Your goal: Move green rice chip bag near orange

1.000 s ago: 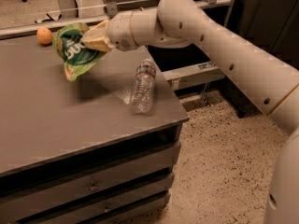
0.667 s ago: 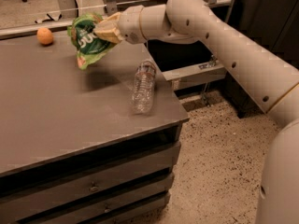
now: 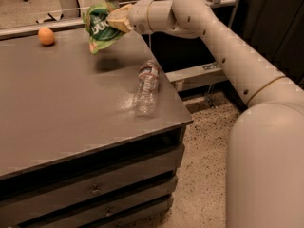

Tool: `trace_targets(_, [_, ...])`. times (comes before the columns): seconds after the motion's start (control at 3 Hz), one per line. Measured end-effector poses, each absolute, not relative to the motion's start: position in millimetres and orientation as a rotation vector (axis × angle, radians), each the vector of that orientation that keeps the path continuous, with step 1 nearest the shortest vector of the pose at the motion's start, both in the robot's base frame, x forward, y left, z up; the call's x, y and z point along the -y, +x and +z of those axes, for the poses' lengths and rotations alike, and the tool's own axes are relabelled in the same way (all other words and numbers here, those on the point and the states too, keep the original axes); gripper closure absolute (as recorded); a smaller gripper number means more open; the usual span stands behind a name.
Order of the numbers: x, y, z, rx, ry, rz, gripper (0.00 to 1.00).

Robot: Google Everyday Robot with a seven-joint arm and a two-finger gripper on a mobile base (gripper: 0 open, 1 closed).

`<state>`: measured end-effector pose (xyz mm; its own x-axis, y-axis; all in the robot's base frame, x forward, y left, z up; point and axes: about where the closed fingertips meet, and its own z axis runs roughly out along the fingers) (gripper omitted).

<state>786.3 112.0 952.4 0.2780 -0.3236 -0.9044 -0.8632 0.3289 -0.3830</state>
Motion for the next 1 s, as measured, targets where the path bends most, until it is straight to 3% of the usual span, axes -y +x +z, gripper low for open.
trace_targets(1.0, [-185,849,916,-1.33,-1.274,0.53,1.0])
